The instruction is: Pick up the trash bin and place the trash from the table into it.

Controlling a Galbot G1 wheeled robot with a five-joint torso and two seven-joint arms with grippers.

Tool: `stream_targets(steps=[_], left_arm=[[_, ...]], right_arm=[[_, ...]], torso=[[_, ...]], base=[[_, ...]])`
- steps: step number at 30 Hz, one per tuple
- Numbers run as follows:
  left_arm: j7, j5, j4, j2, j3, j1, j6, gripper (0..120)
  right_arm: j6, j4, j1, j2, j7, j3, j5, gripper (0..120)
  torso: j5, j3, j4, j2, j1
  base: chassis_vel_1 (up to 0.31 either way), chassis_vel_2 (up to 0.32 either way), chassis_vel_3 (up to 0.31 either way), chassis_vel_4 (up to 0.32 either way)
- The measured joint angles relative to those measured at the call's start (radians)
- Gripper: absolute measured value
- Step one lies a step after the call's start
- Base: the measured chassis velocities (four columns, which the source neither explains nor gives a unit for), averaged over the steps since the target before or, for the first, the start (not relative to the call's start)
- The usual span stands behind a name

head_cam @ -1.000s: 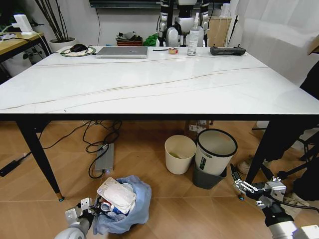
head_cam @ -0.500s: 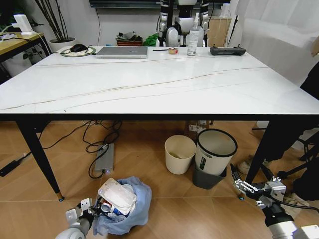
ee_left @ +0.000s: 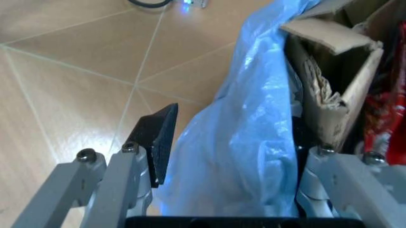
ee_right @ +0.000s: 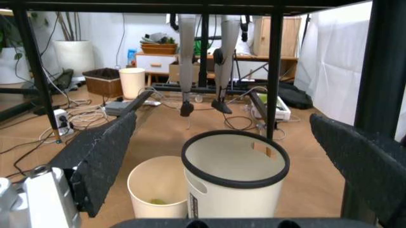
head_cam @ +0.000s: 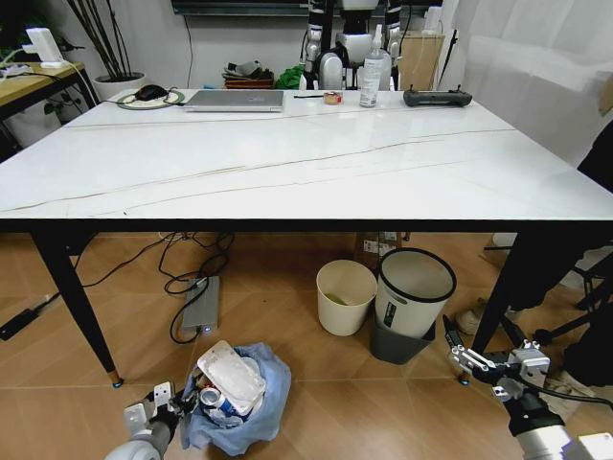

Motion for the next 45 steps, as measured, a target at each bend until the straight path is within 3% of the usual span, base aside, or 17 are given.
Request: stream_targets(steps=[20, 33, 45], left_arm=[[0.023, -0.007, -0.079, 0.018, -0.067, 0.096, -0.013, 59], [0.044, 0.006, -0.064, 0.017, -0.069, 0.092, -0.028, 100], [0.054, 0.004, -0.096, 0.026, -0.083, 0.128, -0.035, 100]], right_arm=[[0.0, 0.0, 0.0, 0.0, 0.0, 0.0, 0.0, 100], [0.0, 0.0, 0.0, 0.0, 0.0, 0.0, 0.0, 100], [0.0, 0.0, 0.0, 0.0, 0.0, 0.0, 0.0, 100]], torso=[[0.0001, 0.0, -0.0001, 0.0, 0.0], [0.0001, 0.0, -0.0001, 0.0, 0.0], [0.0, 0.0, -0.0001, 0.0, 0.0]], base=[[0.0, 0.0, 0.0, 0.0], [0.0, 0.0, 0.0, 0.0], [0.0, 0.0, 0.0, 0.0]])
